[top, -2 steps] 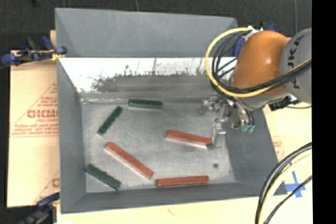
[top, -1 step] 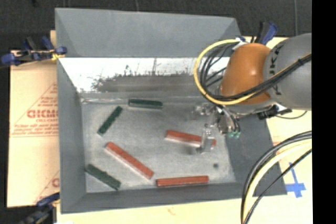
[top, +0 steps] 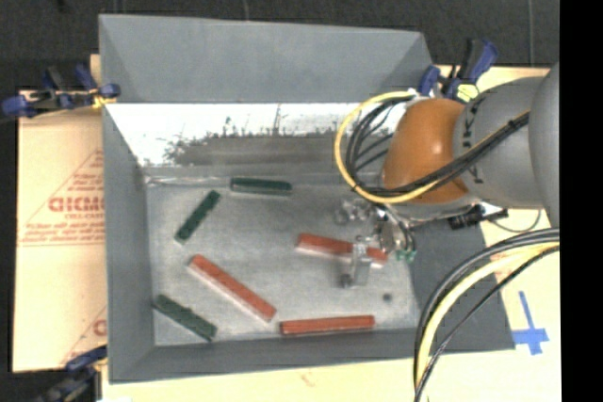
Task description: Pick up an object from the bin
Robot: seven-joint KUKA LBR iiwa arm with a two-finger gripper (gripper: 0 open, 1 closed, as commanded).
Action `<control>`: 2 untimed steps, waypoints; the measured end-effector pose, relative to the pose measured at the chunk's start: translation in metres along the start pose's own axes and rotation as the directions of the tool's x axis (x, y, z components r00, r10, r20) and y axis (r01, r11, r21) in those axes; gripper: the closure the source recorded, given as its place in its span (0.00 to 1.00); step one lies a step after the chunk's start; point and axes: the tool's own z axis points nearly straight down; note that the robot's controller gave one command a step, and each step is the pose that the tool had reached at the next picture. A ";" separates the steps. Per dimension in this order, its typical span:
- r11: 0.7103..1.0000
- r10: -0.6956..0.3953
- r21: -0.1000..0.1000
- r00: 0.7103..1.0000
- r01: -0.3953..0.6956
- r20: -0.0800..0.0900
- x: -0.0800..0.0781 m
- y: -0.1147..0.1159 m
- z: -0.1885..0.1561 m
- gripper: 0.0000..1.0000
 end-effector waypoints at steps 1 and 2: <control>0.988 0.153 0.000 0.988 -0.153 -0.003 0.012 0.007 -0.032 0.00; 0.997 0.075 0.001 0.997 -0.075 0.000 0.003 0.003 -0.033 0.00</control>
Offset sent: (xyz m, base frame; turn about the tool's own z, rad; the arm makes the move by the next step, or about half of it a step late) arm 0.0050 -0.0019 0.0108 -0.0260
